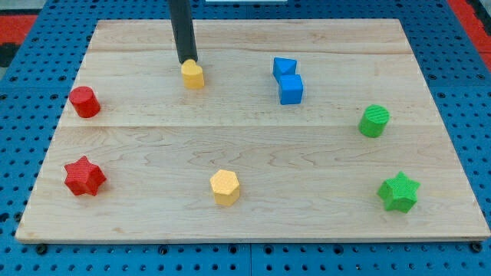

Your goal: Slide the yellow hexagon to the yellow heart

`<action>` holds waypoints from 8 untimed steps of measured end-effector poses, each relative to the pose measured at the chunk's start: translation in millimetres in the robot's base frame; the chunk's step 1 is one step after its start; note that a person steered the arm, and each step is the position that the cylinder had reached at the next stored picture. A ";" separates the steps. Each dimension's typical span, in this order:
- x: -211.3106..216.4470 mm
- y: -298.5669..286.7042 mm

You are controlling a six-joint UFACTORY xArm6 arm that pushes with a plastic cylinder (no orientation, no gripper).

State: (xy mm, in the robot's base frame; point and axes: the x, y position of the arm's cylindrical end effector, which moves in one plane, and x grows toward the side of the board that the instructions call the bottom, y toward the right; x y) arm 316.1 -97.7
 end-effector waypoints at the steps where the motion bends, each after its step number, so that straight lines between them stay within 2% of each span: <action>1: 5.1 24.8; 2: 21.7 25.5; 3: 47.3 84.0; 4: 139.0 128.1; 5: 221.0 127.9; 6: 269.6 121.0; 7: 288.8 42.9; 8: 252.5 49.1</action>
State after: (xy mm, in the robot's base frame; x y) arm 568.7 -48.6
